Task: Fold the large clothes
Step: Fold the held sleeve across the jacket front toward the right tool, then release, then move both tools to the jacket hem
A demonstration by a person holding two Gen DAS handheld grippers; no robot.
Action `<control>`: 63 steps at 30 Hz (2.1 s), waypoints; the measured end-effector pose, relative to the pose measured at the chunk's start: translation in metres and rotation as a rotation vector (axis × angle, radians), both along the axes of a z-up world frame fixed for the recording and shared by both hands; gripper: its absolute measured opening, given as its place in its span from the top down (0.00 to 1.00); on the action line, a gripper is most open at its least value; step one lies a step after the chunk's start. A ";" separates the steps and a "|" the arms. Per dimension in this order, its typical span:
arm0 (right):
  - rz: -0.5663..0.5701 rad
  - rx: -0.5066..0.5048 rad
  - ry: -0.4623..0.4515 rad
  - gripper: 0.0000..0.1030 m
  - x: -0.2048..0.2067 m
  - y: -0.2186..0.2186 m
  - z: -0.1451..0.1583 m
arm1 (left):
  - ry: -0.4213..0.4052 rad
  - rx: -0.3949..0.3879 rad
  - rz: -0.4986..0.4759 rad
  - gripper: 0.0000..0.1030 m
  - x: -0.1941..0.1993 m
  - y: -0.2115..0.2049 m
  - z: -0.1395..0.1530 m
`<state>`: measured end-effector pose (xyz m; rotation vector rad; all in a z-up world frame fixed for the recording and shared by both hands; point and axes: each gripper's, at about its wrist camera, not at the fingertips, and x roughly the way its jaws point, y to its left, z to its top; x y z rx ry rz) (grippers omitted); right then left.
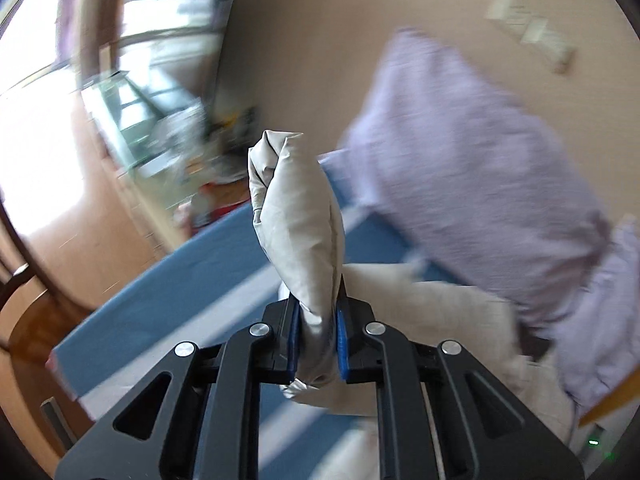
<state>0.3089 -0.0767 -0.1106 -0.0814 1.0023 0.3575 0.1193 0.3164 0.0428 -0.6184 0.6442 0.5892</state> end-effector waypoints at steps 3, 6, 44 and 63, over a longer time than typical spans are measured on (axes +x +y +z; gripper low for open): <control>-0.020 0.014 -0.008 0.17 -0.005 -0.015 0.005 | -0.063 0.009 -0.113 0.87 0.026 -0.039 0.026; -0.050 0.029 -0.014 0.17 -0.007 -0.032 0.010 | -0.109 0.019 -0.230 0.87 0.054 -0.081 0.044; -0.270 0.034 0.026 0.17 -0.012 -0.129 -0.015 | 0.217 -0.067 -0.757 0.82 0.191 -0.313 -0.094; -0.296 0.018 0.035 0.17 -0.067 -0.176 -0.003 | 0.221 0.024 -0.781 0.23 0.103 -0.279 -0.080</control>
